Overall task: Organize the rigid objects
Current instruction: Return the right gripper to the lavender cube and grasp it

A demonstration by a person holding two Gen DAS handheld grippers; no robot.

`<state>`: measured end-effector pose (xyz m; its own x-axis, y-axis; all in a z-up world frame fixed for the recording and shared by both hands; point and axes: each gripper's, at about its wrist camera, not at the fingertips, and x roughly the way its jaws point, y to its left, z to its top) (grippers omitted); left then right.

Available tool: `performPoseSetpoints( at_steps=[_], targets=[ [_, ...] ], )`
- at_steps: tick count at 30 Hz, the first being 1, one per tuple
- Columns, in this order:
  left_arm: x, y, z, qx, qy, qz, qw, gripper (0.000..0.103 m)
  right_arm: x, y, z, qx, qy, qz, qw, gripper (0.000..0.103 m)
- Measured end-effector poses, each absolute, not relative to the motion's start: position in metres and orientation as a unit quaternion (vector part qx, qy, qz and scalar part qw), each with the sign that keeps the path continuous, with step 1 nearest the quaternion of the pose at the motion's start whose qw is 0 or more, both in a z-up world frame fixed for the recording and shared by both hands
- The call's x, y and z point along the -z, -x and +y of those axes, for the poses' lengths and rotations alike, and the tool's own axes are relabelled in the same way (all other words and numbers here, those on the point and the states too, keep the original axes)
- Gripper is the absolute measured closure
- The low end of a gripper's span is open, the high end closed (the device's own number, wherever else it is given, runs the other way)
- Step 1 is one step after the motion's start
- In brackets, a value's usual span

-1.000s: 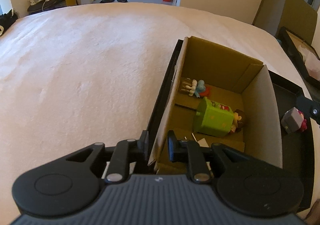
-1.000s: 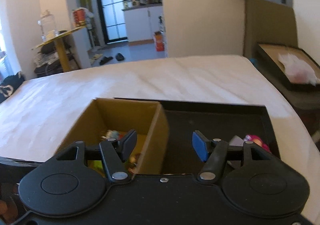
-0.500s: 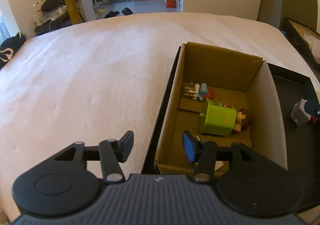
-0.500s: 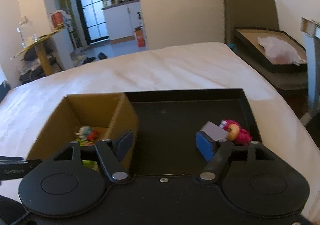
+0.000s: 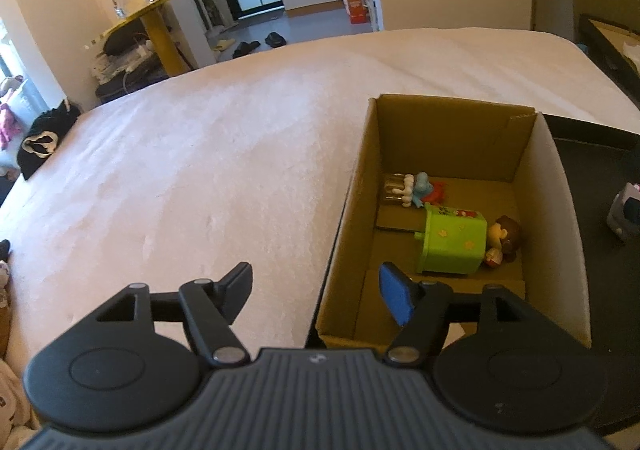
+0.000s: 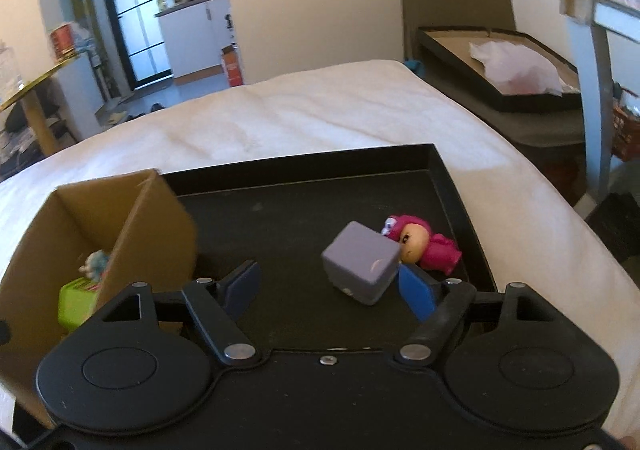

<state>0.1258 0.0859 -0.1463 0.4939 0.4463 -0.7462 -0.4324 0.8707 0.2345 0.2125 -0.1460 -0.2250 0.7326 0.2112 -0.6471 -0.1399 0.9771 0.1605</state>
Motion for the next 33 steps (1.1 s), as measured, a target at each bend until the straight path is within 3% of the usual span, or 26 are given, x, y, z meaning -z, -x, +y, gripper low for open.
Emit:
performPoseSetpoints(
  at_steps=[22,24,27,33],
  targets=[
    [0.146,-0.137,0.075,-0.285,-0.043,0.448,0.846,0.034,0.266,-0.252,-0.153,-0.075,-0.116,0.378,0.915,0.028],
    [0.147,-0.138,0.075,-0.286,-0.042,0.449,0.846,0.034,0.269,-0.255,-0.152,-0.071,-0.111,0.378,0.916,0.035],
    [0.148,-0.138,0.077,-0.288,-0.038,0.45,0.845,0.034,0.273,-0.258,-0.151,-0.06,-0.089,0.382,0.918,0.057],
    [0.148,-0.136,0.08,-0.284,-0.029,0.45,0.846,0.034,0.267,-0.252,-0.149,-0.058,-0.06,0.376,0.923,0.059]
  ],
)
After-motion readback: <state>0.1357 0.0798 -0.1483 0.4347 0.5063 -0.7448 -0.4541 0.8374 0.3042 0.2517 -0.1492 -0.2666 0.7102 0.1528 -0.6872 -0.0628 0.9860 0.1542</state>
